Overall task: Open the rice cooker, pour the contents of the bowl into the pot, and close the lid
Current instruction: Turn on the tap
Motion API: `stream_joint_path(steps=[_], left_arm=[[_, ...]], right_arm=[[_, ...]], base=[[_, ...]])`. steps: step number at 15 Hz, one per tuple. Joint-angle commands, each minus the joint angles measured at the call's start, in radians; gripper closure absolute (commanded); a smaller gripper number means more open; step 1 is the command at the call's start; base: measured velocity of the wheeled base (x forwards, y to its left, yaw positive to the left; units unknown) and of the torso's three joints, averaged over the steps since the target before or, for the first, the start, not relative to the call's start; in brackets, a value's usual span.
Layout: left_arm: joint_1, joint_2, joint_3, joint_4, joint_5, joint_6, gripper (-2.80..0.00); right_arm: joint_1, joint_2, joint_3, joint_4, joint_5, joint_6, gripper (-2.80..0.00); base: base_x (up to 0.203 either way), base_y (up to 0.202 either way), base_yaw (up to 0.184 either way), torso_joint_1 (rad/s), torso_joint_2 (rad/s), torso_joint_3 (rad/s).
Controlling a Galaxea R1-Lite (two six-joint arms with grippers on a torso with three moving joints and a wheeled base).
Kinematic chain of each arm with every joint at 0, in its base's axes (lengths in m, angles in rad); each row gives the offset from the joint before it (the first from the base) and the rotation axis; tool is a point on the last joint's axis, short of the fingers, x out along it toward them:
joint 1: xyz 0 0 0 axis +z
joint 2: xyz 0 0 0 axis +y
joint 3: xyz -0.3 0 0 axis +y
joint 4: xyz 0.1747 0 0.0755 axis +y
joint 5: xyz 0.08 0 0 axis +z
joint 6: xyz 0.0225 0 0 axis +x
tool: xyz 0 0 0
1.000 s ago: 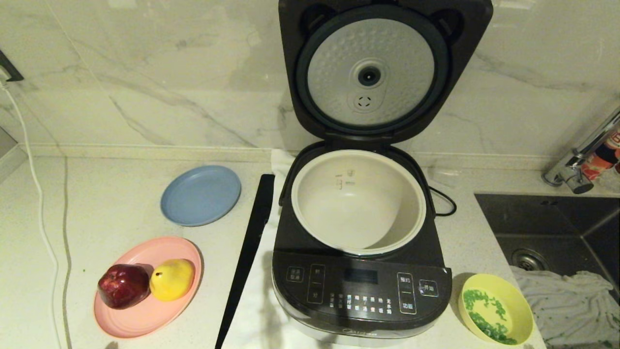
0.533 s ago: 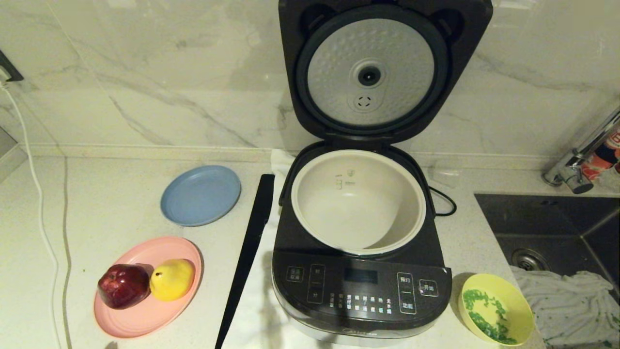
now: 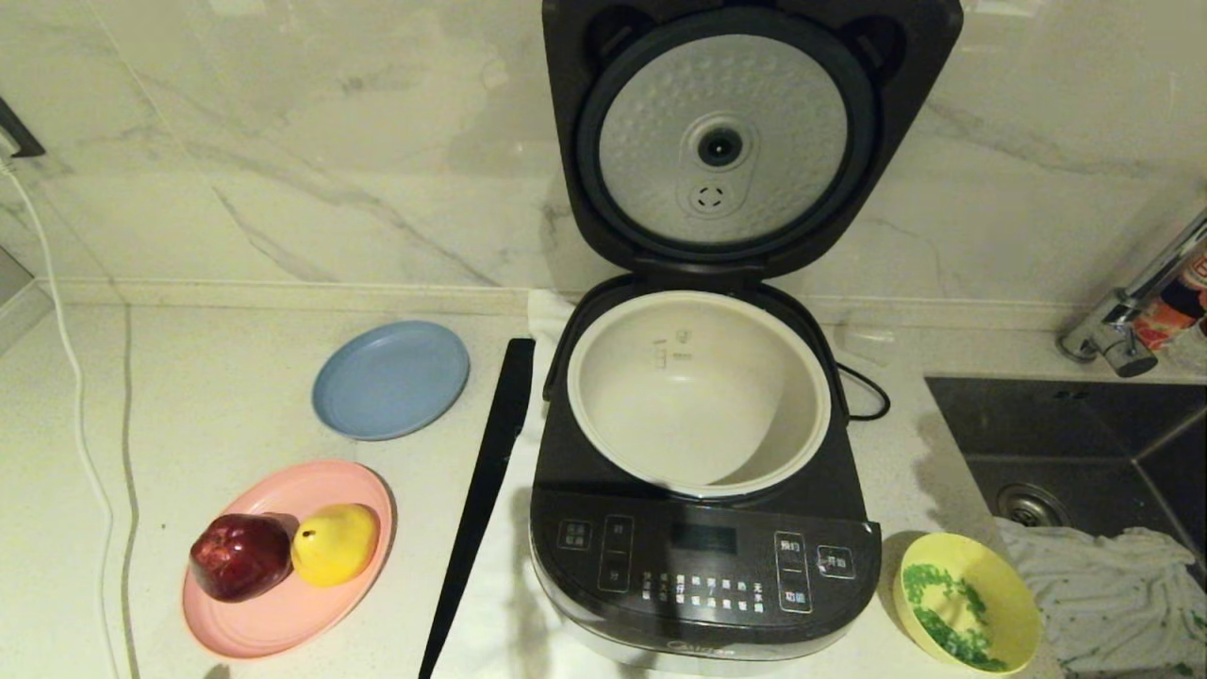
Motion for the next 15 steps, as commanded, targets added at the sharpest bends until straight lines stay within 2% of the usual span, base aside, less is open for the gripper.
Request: stream_joint_path(steps=[1,5,9,15], left_arm=[[0.000,-0.001,0.003,0.000,0.001,0.000,0.00],[0.000,-0.001,0.003,0.000,0.001,0.000,0.00],[0.000,-0.001,0.004,0.000,0.001,0.000,0.00],[0.000,-0.001,0.003,0.000,0.001,0.000,0.00]], right_arm=[[-0.013,0.267,-0.119,-0.045,-0.058,-0.001,0.00],[-0.086,0.488,-0.261,-0.117,-0.093,-0.005,0.00],[-0.174,0.655,-0.369,-0.268,-0.094,-0.060,0.00],[-0.203,0.831,-0.506,-0.352,-0.090,-0.078,0.00]], base=[[0.000,0.000,0.000,0.000,0.00,0.000],[0.000,0.000,0.000,0.000,0.00,0.000],[0.000,0.000,0.000,0.000,0.00,0.000],[0.000,0.000,0.000,0.000,0.00,0.000]])
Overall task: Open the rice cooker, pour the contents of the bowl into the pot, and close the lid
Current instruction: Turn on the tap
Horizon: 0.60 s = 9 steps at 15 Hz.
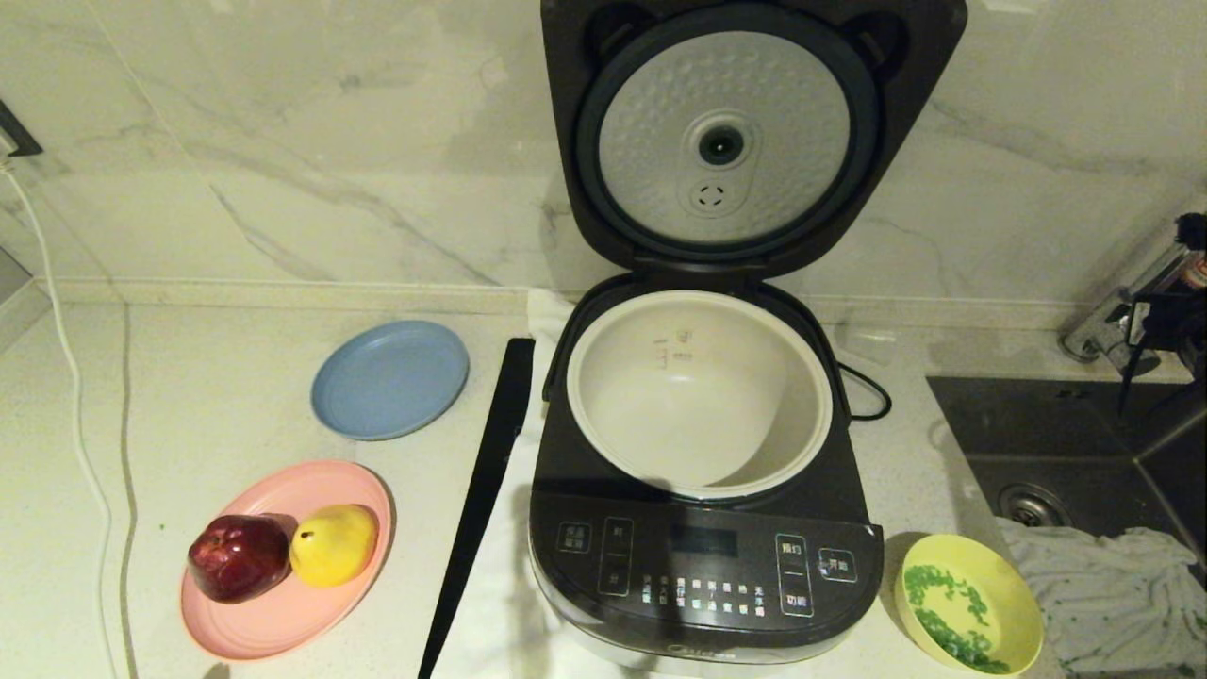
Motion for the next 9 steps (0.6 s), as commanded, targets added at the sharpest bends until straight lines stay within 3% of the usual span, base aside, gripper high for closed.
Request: stream_joint_path(steps=[1,9], left_arm=[[0.000,-0.001,0.003,0.000,0.001,0.000,0.00],[0.000,-0.001,0.003,0.000,0.001,0.000,0.00]], right_arm=[[-0.011,0.084,-0.055,-0.006,-0.002,-0.005,0.00],[-0.016,0.257,-0.265,-0.007,-0.001,-0.038,0.00]], base=[[0.000,0.000,0.000,0.000,0.00,0.000],[0.000,0.000,0.000,0.000,0.00,0.000]])
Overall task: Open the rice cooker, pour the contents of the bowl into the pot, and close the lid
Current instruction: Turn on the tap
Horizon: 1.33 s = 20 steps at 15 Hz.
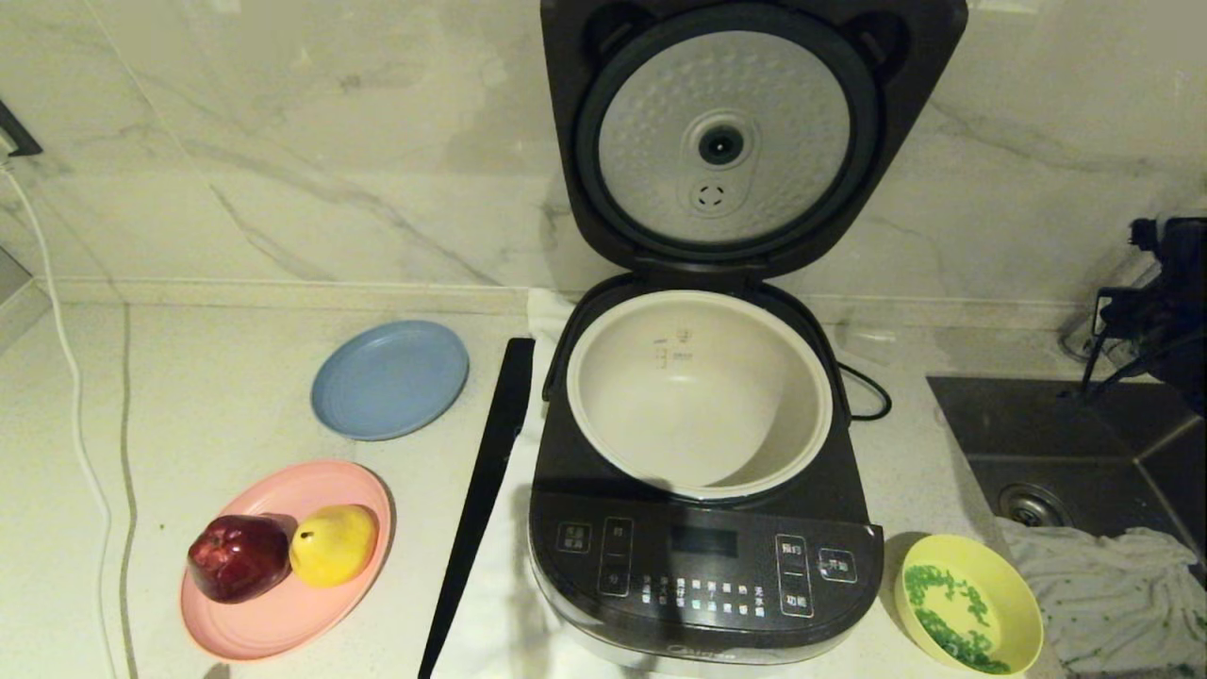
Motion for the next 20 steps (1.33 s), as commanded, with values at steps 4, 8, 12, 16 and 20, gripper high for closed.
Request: stream_joint_path(steps=[4,8,12,16,20], left_arm=[[0.000,-0.001,0.003,0.000,0.001,0.000,0.00],[0.000,-0.001,0.003,0.000,0.001,0.000,0.00],[0.000,-0.001,0.003,0.000,0.001,0.000,0.00],[0.000,-0.001,0.003,0.000,0.001,0.000,0.00],[0.000,-0.001,0.003,0.000,0.001,0.000,0.00]], right_arm=[[0.000,0.132,-0.139,-0.003,-0.006,-0.037,0.00],[-0.003,0.208,-0.237,0.002,-0.011,-0.061,0.00],[-0.008,0.262,-0.304,0.006,-0.017,-0.068,0.00],[-0.034,0.296,-0.352,0.007,-0.019,-0.080,0.00],[-0.046,0.291,-0.345,0.006,-0.018,-0.082,0.00]], base=[[0.000,0.000,0.000,0.000,0.00,0.000],[0.000,0.000,0.000,0.000,0.00,0.000],[0.000,0.000,0.000,0.000,0.00,0.000],[0.000,0.000,0.000,0.000,0.00,0.000],[0.000,0.000,0.000,0.000,0.00,0.000]])
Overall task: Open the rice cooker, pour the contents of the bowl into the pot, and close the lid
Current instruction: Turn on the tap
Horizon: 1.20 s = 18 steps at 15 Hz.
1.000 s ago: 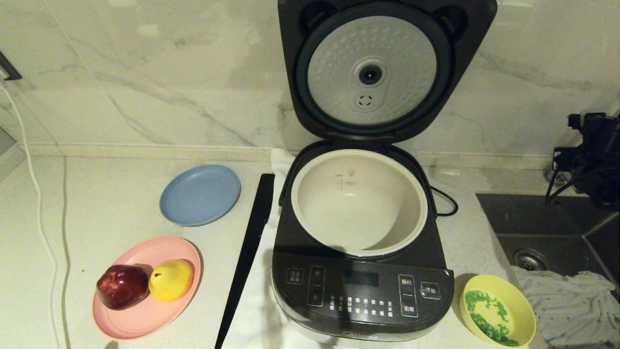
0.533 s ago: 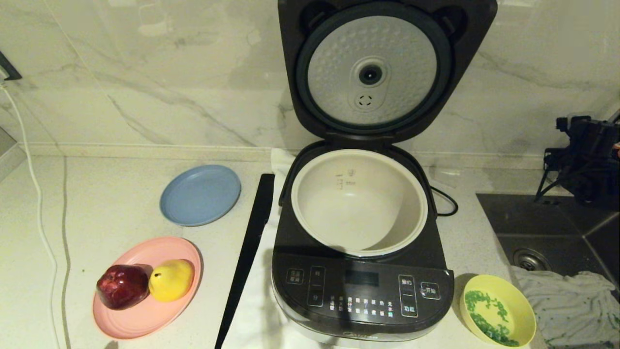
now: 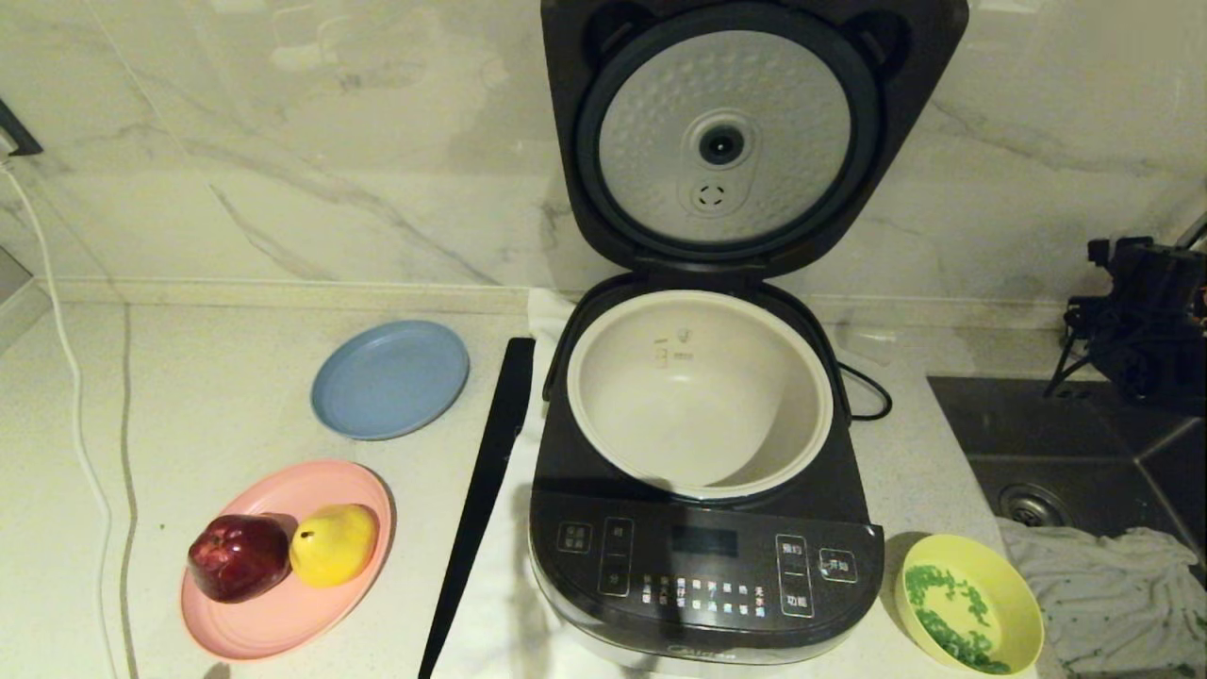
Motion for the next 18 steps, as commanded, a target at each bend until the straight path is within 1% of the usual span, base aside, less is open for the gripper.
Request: stream_joint_path(steps=[1,9,12,15,18], left_arm=[[0.000,-0.001,0.004,-0.001,0.000,0.000,0.00],[0.000,-0.001,0.003,-0.001,0.000,0.000,0.00],[0.000,-0.001,0.003,-0.001,0.000,0.000,0.00],[0.000,-0.001,0.003,-0.001,0.000,0.000,0.00],[0.000,-0.001,0.004,-0.001,0.000,0.000,0.00]], right_arm=[[-0.001,-0.016,0.017,-0.005,-0.002,0.000,0.00],[0.000,-0.094,0.156,-0.010,-0.008,0.006,0.00],[-0.001,-0.108,0.207,-0.012,-0.022,0.012,0.00],[-0.001,-0.113,0.216,-0.052,-0.027,0.017,0.00],[0.009,-0.171,0.223,-0.081,-0.040,0.022,0.00]], base=[[0.000,0.000,0.000,0.000,0.00,0.000],[0.000,0.000,0.000,0.000,0.00,0.000],[0.000,0.000,0.000,0.000,0.00,0.000],[0.000,0.000,0.000,0.000,0.00,0.000],[0.000,0.000,0.000,0.000,0.00,0.000]])
